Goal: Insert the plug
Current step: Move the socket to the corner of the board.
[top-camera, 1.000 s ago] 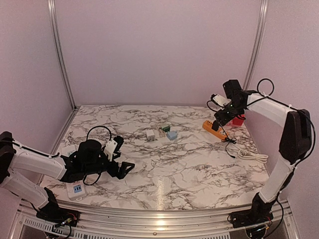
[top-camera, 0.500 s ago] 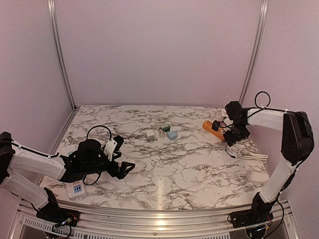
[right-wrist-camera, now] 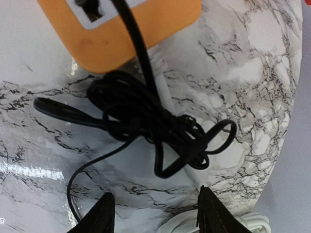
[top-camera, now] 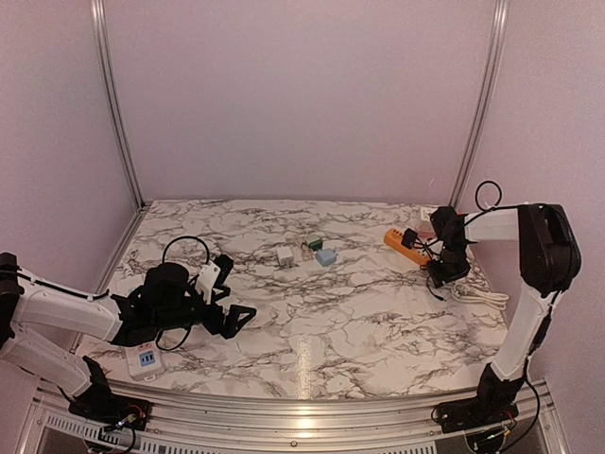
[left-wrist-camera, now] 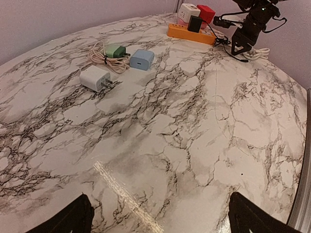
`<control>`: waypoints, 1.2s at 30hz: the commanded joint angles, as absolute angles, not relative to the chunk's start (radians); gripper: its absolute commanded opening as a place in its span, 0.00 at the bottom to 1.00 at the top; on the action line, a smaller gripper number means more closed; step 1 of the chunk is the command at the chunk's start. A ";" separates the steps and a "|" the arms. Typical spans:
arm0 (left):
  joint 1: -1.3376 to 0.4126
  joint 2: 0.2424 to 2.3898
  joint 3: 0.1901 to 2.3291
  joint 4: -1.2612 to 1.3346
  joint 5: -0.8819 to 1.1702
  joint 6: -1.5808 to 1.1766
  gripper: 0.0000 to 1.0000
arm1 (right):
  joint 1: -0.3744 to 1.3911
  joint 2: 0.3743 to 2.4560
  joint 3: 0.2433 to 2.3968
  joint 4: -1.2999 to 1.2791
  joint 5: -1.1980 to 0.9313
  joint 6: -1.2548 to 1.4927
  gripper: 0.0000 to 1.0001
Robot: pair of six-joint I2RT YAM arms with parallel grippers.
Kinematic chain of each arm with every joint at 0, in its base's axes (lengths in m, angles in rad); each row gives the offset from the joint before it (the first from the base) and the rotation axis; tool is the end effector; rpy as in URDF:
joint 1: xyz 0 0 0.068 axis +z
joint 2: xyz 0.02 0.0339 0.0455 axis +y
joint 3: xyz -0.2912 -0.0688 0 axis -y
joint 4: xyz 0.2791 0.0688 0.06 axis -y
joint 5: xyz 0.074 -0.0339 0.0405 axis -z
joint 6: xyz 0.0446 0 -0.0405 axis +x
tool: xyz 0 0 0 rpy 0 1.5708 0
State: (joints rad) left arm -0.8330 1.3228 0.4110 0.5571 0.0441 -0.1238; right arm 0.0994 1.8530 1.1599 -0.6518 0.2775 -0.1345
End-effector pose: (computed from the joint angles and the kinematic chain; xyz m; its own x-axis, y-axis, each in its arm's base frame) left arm 0.1856 -0.2071 0.1707 -0.3266 0.1758 -0.9287 0.7323 0.6682 -0.1310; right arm 0.3796 0.0256 0.1471 -0.9564 -0.2250 -0.1862 -0.1641 0.9414 -0.2946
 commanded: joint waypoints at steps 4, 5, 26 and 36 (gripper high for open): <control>-0.827 1.315 0.413 0.583 0.050 -0.127 0.99 | 0.090 1.976 1.254 -0.590 0.213 -0.138 0.52; -0.828 1.315 0.413 0.583 0.047 -0.126 0.99 | 0.089 1.992 1.270 -0.587 0.216 -0.137 0.52; -0.828 1.358 0.426 0.583 0.032 -0.126 0.99 | 0.150 2.140 1.540 -0.539 0.111 -0.143 0.46; -0.828 1.367 0.434 0.583 0.040 -0.124 0.99 | 0.179 2.033 1.522 -0.538 0.098 -0.132 0.50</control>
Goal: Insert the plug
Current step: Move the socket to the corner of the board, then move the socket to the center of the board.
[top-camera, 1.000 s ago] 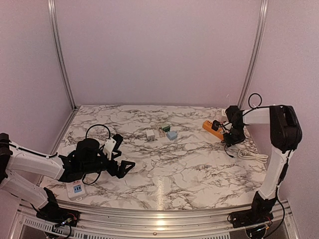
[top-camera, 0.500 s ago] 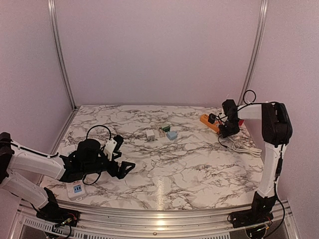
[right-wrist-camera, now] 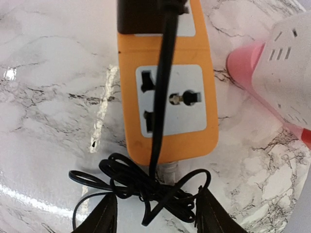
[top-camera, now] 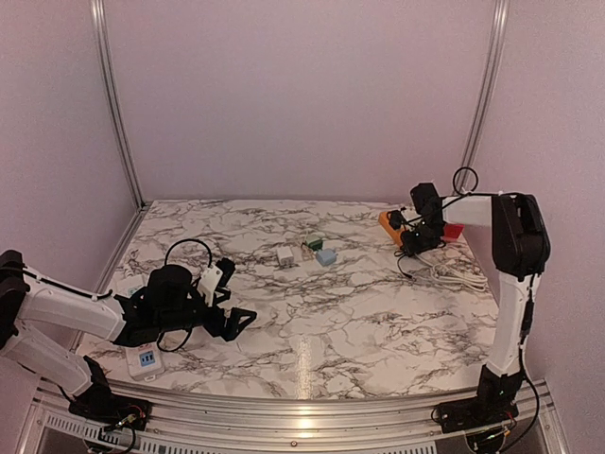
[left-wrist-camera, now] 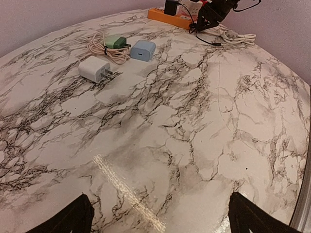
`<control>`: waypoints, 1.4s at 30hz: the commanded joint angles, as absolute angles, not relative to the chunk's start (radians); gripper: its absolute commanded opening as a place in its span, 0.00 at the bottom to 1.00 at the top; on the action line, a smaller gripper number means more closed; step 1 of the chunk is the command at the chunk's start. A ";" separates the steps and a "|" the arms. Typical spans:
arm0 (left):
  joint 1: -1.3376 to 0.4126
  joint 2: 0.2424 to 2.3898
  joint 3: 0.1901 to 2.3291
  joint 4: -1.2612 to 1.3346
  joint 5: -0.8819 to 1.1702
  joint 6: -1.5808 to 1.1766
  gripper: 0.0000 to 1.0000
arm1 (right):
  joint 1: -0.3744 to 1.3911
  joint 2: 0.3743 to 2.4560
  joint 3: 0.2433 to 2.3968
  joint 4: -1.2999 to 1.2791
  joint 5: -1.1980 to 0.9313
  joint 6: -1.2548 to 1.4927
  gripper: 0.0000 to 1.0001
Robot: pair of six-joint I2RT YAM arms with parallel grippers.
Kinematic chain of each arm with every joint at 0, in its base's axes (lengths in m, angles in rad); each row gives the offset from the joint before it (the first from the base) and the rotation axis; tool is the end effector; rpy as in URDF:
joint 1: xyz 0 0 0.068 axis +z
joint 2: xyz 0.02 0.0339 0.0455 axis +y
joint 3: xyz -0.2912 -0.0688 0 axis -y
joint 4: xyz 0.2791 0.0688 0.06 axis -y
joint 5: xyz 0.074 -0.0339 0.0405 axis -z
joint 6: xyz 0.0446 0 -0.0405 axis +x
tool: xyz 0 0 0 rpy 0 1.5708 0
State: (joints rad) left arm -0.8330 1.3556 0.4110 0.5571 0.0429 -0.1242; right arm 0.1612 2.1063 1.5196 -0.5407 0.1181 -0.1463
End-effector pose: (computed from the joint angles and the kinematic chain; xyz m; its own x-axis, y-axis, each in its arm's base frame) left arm 0.1868 -0.2083 0.1622 -0.3471 0.1978 -0.9167 0.7286 0.6723 -0.1308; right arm 0.4795 0.0727 0.1525 -0.8661 -0.2875 -0.4089 -0.2383 0.9566 -0.1678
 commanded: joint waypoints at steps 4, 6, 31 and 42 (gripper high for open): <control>-0.828 1.359 0.430 0.583 0.035 -0.125 0.99 | 0.188 1.962 1.487 -0.531 0.139 -0.124 0.51; -0.828 1.356 0.428 0.583 0.030 -0.124 0.99 | 0.196 1.915 1.473 -0.531 0.182 -0.126 0.53; -0.828 1.231 0.401 0.520 -0.311 -0.167 0.99 | 0.526 1.174 1.122 -0.208 0.423 -0.164 0.98; -0.824 1.235 0.659 -0.209 -0.878 -0.688 0.99 | 0.568 1.046 0.940 -0.064 0.431 -0.084 0.98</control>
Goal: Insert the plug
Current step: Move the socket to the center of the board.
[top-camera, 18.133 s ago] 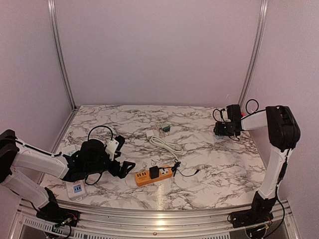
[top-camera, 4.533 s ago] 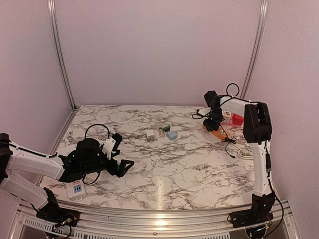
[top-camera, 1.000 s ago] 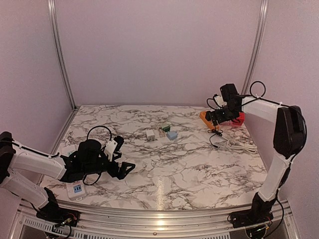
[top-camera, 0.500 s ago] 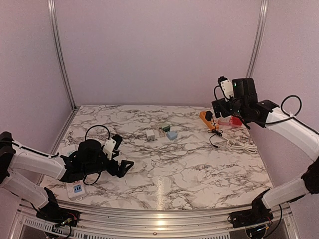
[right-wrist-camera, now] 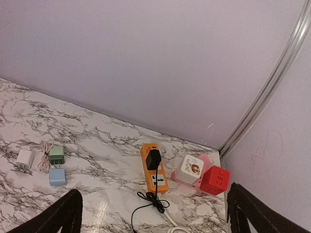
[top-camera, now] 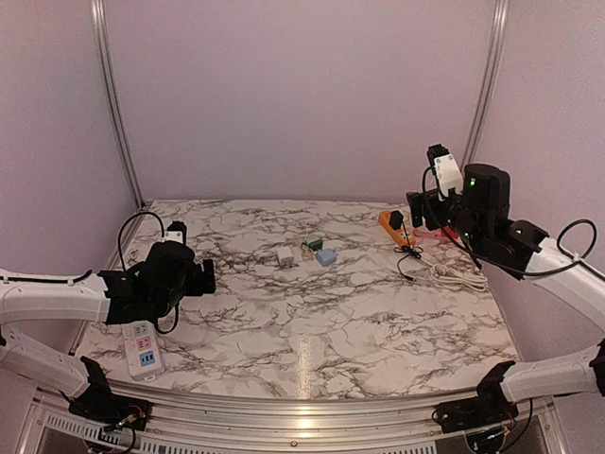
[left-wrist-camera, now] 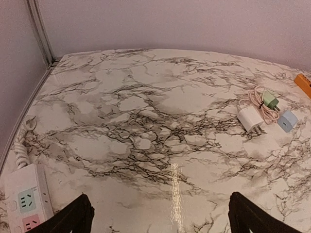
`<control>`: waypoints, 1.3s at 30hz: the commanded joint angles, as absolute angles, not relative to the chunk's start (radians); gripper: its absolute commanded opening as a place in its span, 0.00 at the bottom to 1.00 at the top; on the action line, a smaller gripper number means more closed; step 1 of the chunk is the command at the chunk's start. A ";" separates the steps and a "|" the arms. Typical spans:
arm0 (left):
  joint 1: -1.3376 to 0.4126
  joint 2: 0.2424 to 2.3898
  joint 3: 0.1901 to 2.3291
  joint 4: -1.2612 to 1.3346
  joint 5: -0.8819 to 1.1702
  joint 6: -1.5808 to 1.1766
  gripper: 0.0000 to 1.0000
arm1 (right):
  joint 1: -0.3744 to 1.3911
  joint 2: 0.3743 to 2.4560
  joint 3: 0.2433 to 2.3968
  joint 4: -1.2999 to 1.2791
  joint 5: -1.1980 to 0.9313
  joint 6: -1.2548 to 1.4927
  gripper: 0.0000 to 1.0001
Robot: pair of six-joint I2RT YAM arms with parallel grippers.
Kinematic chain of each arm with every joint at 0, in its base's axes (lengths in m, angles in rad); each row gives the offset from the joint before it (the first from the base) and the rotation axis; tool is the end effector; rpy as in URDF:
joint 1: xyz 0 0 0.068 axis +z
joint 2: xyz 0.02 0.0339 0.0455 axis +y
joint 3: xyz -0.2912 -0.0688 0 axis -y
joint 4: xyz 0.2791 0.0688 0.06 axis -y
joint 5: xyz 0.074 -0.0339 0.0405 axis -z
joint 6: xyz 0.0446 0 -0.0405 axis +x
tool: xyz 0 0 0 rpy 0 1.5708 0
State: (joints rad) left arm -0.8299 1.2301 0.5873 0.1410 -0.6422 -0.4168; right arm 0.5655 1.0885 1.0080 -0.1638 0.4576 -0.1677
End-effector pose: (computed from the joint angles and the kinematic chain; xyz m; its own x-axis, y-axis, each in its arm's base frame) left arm 0.2075 -0.1873 0.2159 -0.3926 -0.0511 -0.9183 0.0848 0.9922 -0.0915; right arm 0.2458 0.1326 0.3813 -0.1815 -0.2926 -0.9389 -0.1512 0.9517 -0.2673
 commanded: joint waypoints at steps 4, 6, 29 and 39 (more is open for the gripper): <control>-0.820 1.183 0.667 -0.342 -0.965 -0.845 0.99 | 0.569 1.029 0.898 -0.011 0.287 -0.070 0.98; -0.811 1.143 0.660 -0.418 -0.998 -0.951 0.99 | 0.570 1.048 0.915 -0.032 0.257 -0.062 0.99; -0.570 1.153 0.530 -0.534 -0.796 -1.074 0.99 | 0.570 1.113 0.932 -0.101 0.261 -0.056 0.98; -0.491 1.174 0.478 -0.461 -0.700 -1.055 0.99 | 0.569 1.124 0.929 -0.103 0.249 -0.046 0.98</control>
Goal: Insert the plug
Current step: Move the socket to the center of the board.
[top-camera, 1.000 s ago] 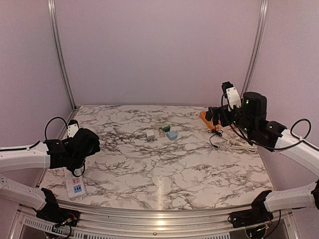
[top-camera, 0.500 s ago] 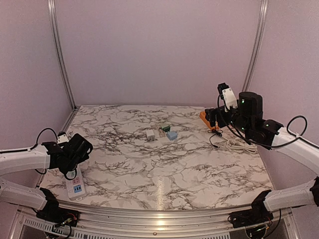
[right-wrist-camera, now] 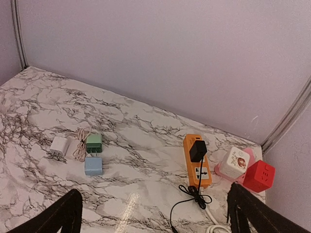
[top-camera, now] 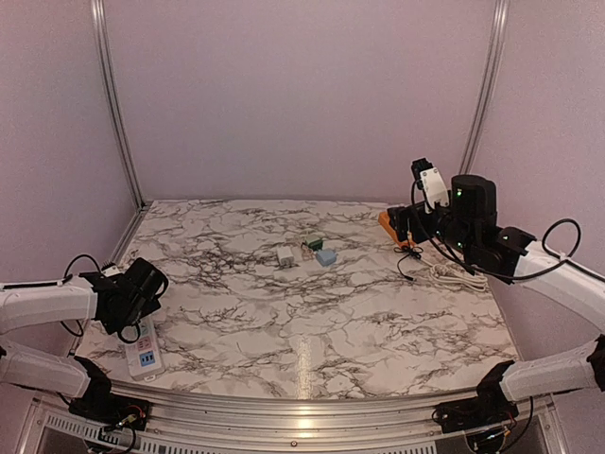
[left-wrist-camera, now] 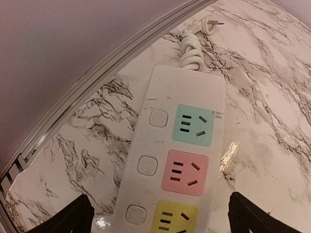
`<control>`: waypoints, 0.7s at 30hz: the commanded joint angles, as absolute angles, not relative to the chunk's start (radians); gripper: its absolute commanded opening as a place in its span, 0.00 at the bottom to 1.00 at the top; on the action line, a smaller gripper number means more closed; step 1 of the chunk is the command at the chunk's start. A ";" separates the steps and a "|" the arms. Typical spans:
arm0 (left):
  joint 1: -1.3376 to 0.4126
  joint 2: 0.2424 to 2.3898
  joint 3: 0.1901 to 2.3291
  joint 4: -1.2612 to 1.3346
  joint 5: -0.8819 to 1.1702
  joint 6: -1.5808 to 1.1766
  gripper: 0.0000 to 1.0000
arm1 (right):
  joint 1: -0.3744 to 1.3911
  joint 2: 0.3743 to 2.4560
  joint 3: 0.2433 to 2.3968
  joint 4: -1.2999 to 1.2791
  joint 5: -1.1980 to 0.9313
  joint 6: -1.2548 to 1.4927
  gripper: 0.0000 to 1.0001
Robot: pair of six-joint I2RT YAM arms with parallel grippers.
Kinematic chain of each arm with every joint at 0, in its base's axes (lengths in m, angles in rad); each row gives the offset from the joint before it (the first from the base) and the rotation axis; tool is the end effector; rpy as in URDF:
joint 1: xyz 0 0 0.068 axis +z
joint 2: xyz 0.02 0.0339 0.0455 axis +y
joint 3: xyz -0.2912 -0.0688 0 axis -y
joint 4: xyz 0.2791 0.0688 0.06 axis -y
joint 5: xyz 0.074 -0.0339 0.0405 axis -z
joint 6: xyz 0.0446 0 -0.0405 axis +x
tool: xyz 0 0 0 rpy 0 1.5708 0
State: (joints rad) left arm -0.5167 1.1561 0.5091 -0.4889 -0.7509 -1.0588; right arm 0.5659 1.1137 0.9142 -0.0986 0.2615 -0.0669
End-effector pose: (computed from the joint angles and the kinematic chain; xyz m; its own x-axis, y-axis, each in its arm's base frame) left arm 0.1945 -0.0755 0.1630 -0.4833 -0.4584 -0.7458 -0.6329 0.7716 -0.0641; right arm 0.2500 0.1451 0.3439 -0.2267 -0.2205 -0.9487 -0.3252 0.9353 -0.1397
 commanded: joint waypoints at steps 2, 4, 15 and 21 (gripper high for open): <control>-0.487 1.187 0.469 -0.439 -0.688 -1.048 0.99 | 0.571 1.124 0.927 -0.104 0.250 -0.044 0.98; -0.485 1.205 0.463 -0.418 -0.674 -1.040 0.99 | 0.571 1.124 0.923 -0.104 0.249 -0.039 0.98; -0.482 1.247 0.469 -0.362 -0.601 -0.997 0.99 | 0.570 1.109 0.934 -0.120 0.255 -0.041 0.98; -0.482 1.284 0.463 -0.338 -0.554 -0.986 0.99 | 0.570 1.111 0.945 -0.128 0.255 -0.044 0.98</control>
